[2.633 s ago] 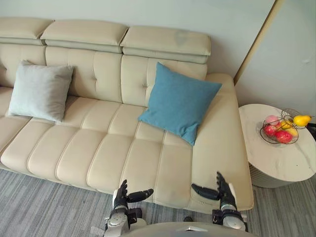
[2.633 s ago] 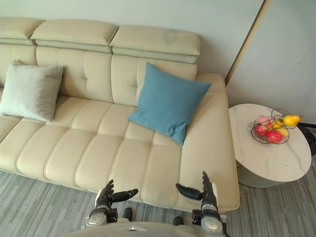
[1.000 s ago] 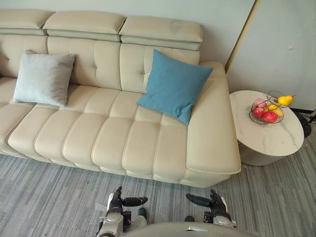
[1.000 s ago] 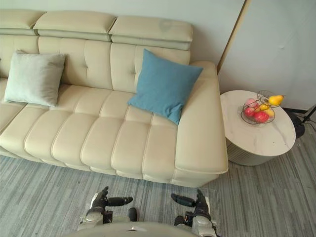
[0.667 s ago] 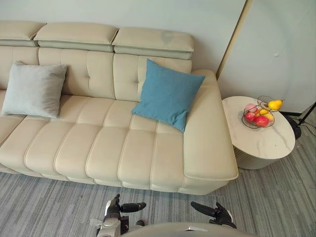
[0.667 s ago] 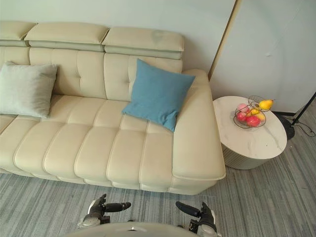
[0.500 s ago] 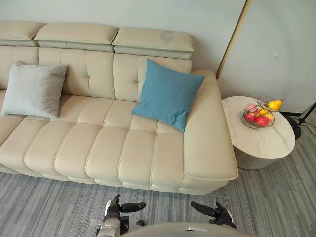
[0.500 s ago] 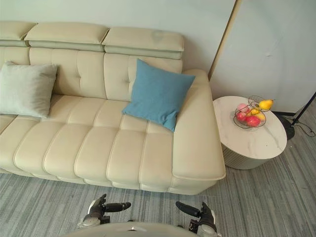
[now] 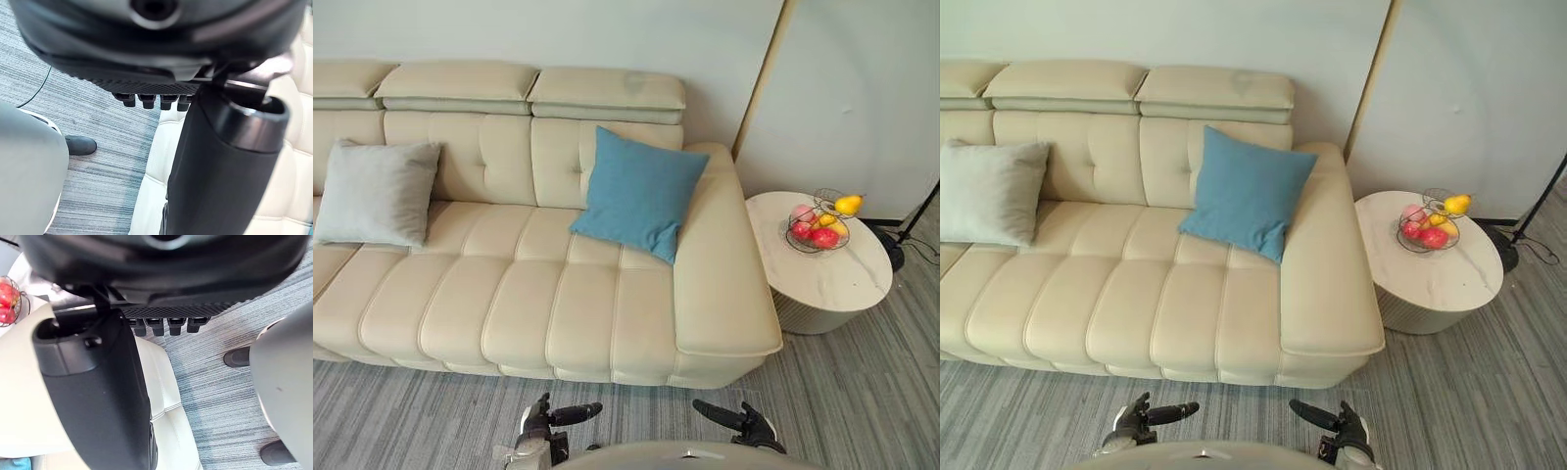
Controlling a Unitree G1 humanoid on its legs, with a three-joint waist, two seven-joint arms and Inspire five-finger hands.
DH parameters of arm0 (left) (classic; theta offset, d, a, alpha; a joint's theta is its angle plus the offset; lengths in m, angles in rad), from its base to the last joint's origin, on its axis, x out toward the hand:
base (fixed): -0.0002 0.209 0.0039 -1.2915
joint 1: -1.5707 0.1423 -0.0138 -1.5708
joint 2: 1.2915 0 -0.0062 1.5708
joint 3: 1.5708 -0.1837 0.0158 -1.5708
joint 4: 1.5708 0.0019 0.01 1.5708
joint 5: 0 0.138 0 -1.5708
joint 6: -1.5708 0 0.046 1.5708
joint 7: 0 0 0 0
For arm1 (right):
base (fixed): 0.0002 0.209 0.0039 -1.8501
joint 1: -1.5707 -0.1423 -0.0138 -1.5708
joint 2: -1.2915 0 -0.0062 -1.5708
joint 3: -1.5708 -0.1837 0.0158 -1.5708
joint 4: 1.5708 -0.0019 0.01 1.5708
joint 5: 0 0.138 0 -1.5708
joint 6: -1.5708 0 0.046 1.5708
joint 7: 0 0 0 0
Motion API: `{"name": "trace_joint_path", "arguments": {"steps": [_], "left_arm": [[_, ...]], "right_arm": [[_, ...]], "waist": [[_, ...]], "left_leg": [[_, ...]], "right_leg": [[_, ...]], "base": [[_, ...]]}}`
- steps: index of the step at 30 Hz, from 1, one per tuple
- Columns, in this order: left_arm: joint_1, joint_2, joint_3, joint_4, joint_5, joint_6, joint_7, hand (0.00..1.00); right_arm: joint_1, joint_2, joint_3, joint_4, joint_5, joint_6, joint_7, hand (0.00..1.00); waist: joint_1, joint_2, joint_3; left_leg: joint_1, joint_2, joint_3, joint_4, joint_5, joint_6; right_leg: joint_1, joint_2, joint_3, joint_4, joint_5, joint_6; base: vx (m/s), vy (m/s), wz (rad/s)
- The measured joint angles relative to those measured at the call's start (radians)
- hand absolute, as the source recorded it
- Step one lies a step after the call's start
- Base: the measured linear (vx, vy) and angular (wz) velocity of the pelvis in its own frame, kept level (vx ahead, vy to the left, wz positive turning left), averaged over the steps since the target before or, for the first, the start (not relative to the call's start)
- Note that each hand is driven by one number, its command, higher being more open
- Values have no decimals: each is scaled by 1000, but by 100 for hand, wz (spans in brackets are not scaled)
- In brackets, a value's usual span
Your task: Pick up cushions and gather them together orderly.
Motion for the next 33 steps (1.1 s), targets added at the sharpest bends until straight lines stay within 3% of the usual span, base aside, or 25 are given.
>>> {"name": "trace_joint_path", "arguments": {"steps": [4,7,9,10,11,13,14,15,16,17,19,20,21,23,24,25,27,28,30,31,32,33], "left_arm": [[-2,-7,3,1,0,0,0,100],[-14,-17,45,0,2,0,-6,100],[-17,-22,74,0,2,0,-11,100],[-18,-29,81,0,2,0,-11,100],[-20,-41,89,0,2,-1,-12,100],[-23,-43,112,-1,1,-1,-13,100],[-23,-36,118,-12,2,-1,-10,100],[-24,-24,118,-17,4,-1,-10,100],[-24,-23,118,-17,4,-1,-9,100],[-23,-20,118,-22,3,-1,-6,100],[-27,-15,111,-23,4,8,0,100],[-28,-15,111,-23,4,9,0,100],[-35,-23,111,-23,4,12,0,100],[-51,-34,109,-22,4,7,-1,100],[-54,-41,107,-24,4,5,0,100],[-60,-55,96,-28,4,1,-1,100],[-63,-47,71,-27,6,-2,-2,100],[-61,-43,66,-24,13,-1,-3,100],[-53,-35,61,-11,21,10,-6,100],[-50,-33,67,-14,20,10,-6,100],[-50,-33,76,-21,20,4,-1,100],[-49,-32,75,-24,19,1,2,100]], "right_arm": [[3,-13,-10,1,3,12,0,100],[1,-10,-6,-10,3,14,1,100],[-2,-9,2,-15,3,14,-1,100],[-4,-14,25,-17,3,13,-2,100],[-6,-23,31,-25,3,14,-2,100],[-12,-21,36,-32,2,14,-2,100],[-16,-19,58,-46,2,14,-2,100],[-22,-15,79,-46,1,14,-2,100],[-23,-15,79,-46,1,14,-2,100],[-32,-12,79,-46,2,16,-2,100],[-42,-8,70,-49,1,14,-6,100],[-42,-8,71,-49,1,14,-7,100],[-41,-13,71,-55,1,12,-7,100],[-46,-23,68,-55,1,7,-12,100],[-46,-26,68,-53,0,8,-12,100],[-50,-42,53,-53,0,11,-12,100],[-59,-39,47,-52,0,9,-11,100],[-68,-36,47,-42,-1,6,-10,100],[-70,-24,27,-42,2,5,-11,100],[-70,-21,32,-43,1,6,-12,100],[-71,-22,33,-44,1,5,-13,100],[-72,-24,33,-42,1,6,-13,100]], "waist": [[-7,8,10],[-7,3,28],[-4,2,29],[-6,10,30],[-7,30,34],[-6,25,44],[-6,18,56],[-7,6,63],[-6,5,63],[-3,-1,63],[-5,-2,65],[-6,-3,65],[-12,1,67],[-19,14,76],[-21,16,77],[-30,55,80],[-42,55,88],[-45,48,93],[-55,34,104],[-51,38,112],[-45,48,121],[-45,47,132]], "left_leg": [[8,20,49,14,-11,-13],[-3,49,92,124,-73,-27],[-41,59,38,206,-106,-7],[-65,61,-28,243,-131,-3],[-68,75,-33,254,-175,-15],[-62,87,36,265,-201,-34],[-53,99,106,282,-224,-43],[-57,124,198,300,-241,-46],[-57,125,204,300,-241,-47],[-54,141,277,300,-243,-51],[-24,170,409,319,-242,-52],[-21,168,422,327,-242,-52],[-10,176,448,358,-239,-47],[-16,170,467,412,-218,-10],[4,150,470,378,-214,-9],[52,139,476,309,-211,-19],[77,139,481,300,-198,-39],[87,152,492,343,-191,-49],[40,238,476,586,-188,-43],[-23,308,410,785,-192,-16],[-69,324,348,909,-235,-15],[-103,318,294,973,-267,-37]], "right_leg": [[-16,17,49,11,3,3],[-31,42,120,32,1,-1],[-61,53,171,51,0,-4],[-93,64,216,59,5,-8],[-122,89,265,59,16,-9],[-148,108,326,64,30,-10],[-168,129,387,68,48,-5],[-211,145,402,71,65,-23],[-213,144,398,72,65,-27],[-259,137,307,106,63,-69],[-332,116,-24,218,53,-102],[-335,115,-70,218,53,-120],[-336,113,-175,216,60,-169],[-317,106,-330,173,57,-226],[-307,108,-347,161,32,-246],[-304,136,-340,161,3,-244],[-313,140,-333,196,-36,-244],[-321,127,-350,265,-93,-236],[-306,123,-334,325,-140,-243],[-285,158,-294,321,-146,-251],[-263,185,-261,318,-151,-258],[-240,203,-236,310,-153,-260]], "base": [[-46,-5,-39],[-17,-35,-63],[-5,-81,-88],[-2,-30,-112],[-5,14,-140],[-34,79,-128],[-70,100,-183],[-62,78,-160],[-31,24,-161],[65,20,-158],[190,2,-200],[236,-63,-151],[143,-66,-108],[120,-129,-122],[129,-152,-104],[144,-88,-58],[137,-77,-46],[139,-151,-57],[143,-188,-59],[141,-222,-72],[134,-209,-94],[116,-147,-107]]}}
